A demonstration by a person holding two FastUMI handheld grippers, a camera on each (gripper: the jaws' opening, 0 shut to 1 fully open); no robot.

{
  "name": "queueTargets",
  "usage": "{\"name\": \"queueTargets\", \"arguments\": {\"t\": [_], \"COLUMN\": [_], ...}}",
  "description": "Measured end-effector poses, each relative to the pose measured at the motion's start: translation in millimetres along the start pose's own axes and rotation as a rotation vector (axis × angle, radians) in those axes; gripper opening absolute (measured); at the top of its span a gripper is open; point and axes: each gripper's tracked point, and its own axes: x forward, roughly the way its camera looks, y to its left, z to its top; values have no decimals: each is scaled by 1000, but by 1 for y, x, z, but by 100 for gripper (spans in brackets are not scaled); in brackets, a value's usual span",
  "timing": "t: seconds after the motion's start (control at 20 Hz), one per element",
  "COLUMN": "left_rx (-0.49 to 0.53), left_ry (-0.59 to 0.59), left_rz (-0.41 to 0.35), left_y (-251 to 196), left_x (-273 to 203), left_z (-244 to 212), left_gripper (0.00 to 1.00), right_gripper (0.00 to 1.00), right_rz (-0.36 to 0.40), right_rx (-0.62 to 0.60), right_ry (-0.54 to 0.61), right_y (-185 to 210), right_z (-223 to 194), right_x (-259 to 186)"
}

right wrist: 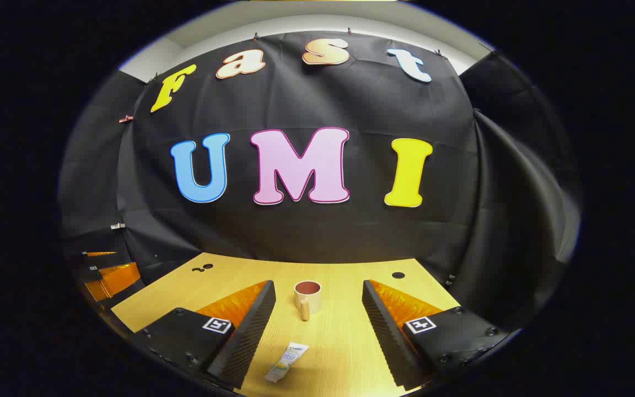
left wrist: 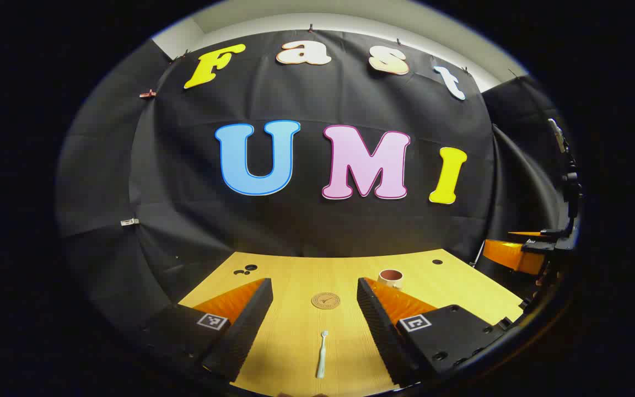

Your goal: Put the toothbrush and toothpaste on the desktop into the cup, then pick up the cup and place it on the coaster on the desktop.

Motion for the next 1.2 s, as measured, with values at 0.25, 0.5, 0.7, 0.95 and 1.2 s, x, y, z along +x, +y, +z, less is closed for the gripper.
{"name": "queueTargets", "arguments": {"t": [0.25, 0.5, 0.7, 0.95, 1.2], "left_rx": [-7, -12, -11, -9, 12], "left_ry": [14, 28, 36, 43, 53], "left_rz": [15, 31, 44, 52, 78], "left_y": [2, 5, 5, 6, 10], "left_x": [-2, -6, -9, -13, -13], "left_z": [-5, -12, -17, -23, -32], "left_gripper": [97, 97, 97, 97, 97], "right_gripper": [97, 97, 97, 97, 97], "right_rz": [31, 50, 63, 85, 97], "right_rx": [8, 12, 13, 13, 9], "right_ry": [23, 57, 78, 89, 129], "right_y": [9, 14, 17, 22, 24], "right_z": [-7, -17, -22, -24, -34], "right_x": [2, 3, 3, 2, 6]}}
